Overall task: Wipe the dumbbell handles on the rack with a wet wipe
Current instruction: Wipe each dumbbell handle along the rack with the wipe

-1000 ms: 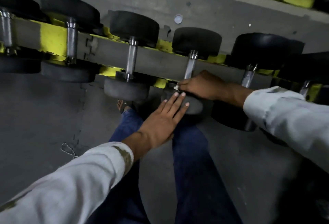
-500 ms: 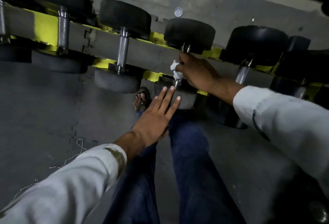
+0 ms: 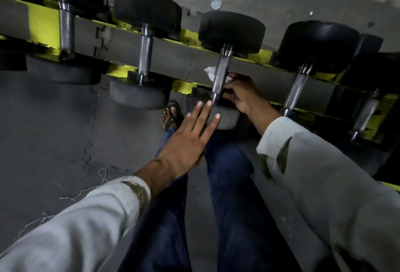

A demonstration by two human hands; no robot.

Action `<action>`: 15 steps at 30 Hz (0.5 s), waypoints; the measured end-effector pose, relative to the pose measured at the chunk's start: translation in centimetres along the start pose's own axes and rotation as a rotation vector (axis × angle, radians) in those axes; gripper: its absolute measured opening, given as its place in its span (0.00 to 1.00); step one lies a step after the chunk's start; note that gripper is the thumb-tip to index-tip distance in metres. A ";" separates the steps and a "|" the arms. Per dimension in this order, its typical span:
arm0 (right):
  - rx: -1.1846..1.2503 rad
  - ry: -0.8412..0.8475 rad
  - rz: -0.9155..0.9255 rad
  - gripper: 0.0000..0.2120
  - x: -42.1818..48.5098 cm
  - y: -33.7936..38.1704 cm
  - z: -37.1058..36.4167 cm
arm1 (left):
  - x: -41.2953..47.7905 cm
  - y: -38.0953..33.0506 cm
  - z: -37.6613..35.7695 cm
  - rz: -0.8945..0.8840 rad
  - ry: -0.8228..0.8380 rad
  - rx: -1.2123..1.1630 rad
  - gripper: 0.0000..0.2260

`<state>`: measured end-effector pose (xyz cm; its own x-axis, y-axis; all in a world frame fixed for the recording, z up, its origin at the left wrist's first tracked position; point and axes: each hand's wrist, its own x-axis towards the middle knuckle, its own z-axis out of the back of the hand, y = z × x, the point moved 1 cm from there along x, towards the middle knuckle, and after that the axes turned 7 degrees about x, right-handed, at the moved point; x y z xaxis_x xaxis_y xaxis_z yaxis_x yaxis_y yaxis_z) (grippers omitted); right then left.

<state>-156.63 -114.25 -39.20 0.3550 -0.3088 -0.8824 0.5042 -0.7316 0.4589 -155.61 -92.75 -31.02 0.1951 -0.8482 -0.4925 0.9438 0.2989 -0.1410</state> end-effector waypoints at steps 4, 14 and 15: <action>0.328 -0.119 0.038 0.12 3.1 2.1 -0.4 | 0.0 0.2 -0.2 -0.010 0.004 -0.019 0.51; -0.330 -0.430 0.716 0.04 -2.0 1.1 -2.4 | 0.0 1.3 0.3 -0.084 0.037 -0.008 0.48; -0.589 -0.398 0.822 0.05 -2.3 0.9 -2.1 | 0.0 1.4 0.4 -0.096 0.039 -0.012 0.48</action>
<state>-155.29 -112.94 -36.56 0.5291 -0.8237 -0.2038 0.5649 0.1627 0.8089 -154.17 -92.52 -30.85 0.0935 -0.8555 -0.5093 0.9543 0.2229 -0.1993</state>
